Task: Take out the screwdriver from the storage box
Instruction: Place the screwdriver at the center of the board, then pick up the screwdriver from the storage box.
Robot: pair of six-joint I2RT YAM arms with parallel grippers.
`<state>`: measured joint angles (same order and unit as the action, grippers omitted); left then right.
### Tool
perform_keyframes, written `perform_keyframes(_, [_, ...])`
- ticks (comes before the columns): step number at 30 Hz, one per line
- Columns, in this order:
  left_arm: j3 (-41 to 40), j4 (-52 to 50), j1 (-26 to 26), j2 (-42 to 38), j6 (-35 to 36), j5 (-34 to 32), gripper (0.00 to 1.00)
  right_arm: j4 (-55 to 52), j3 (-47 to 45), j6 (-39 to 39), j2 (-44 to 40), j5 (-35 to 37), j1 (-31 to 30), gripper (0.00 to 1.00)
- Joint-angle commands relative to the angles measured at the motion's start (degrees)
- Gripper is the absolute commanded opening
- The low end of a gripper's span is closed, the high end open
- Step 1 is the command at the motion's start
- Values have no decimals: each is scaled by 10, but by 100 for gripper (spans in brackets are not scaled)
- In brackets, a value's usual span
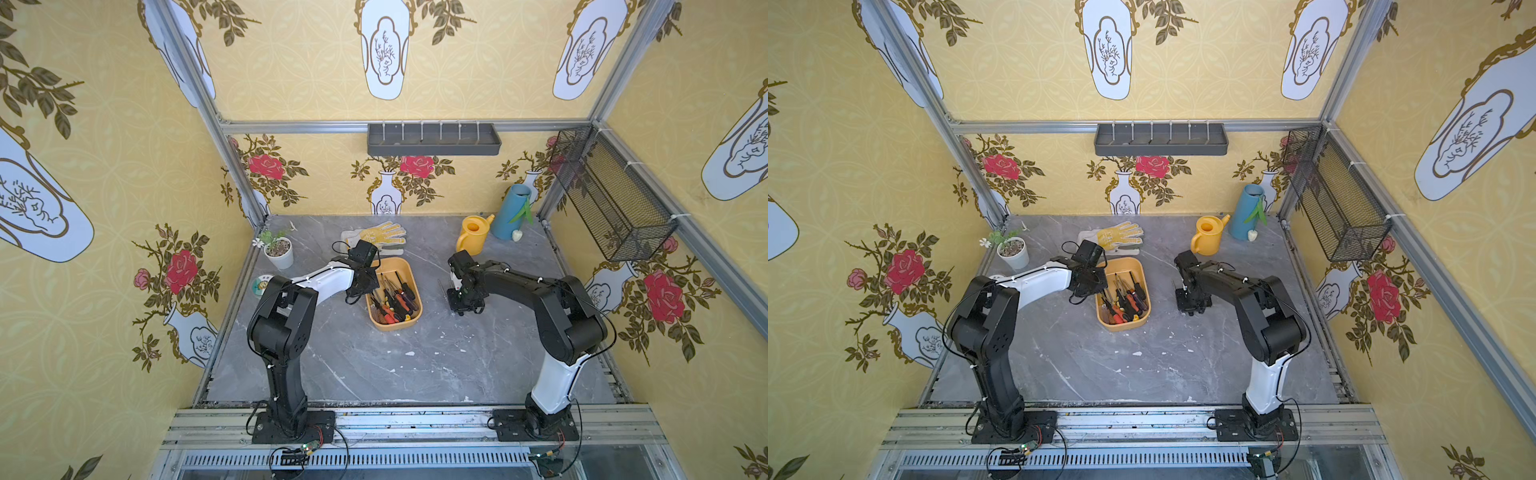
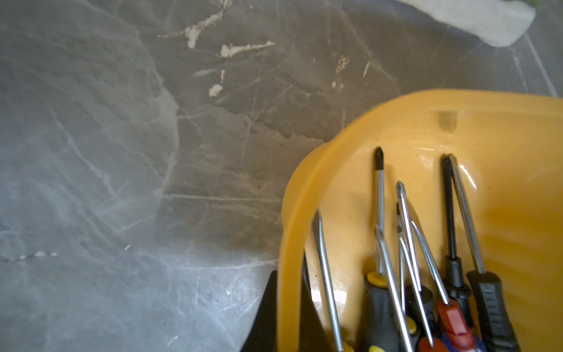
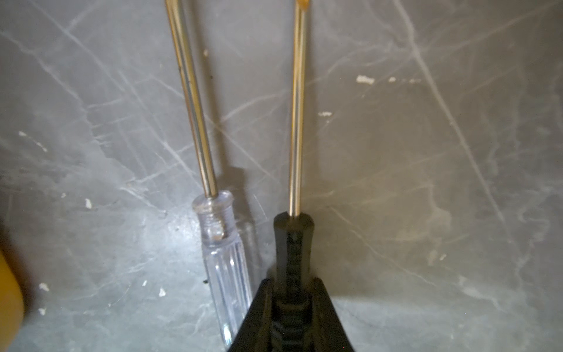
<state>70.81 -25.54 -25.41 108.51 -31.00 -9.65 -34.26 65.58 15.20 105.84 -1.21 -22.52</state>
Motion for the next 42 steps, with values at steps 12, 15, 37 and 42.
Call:
perform_keyframes(12, [-17,-25,0,3,0,20,0,-26,3,14,2,19,-11,35])
perform_keyframes(15, [-22,-21,0,-2,-1,18,0,-28,4,15,3,21,-11,36])
perform_keyframes(37, [-46,-4,0,-13,-9,30,0,-19,69,-15,-76,95,-79,39])
perform_keyframes(42, [-55,3,0,-17,-11,31,0,-15,101,-36,-79,88,-106,44])
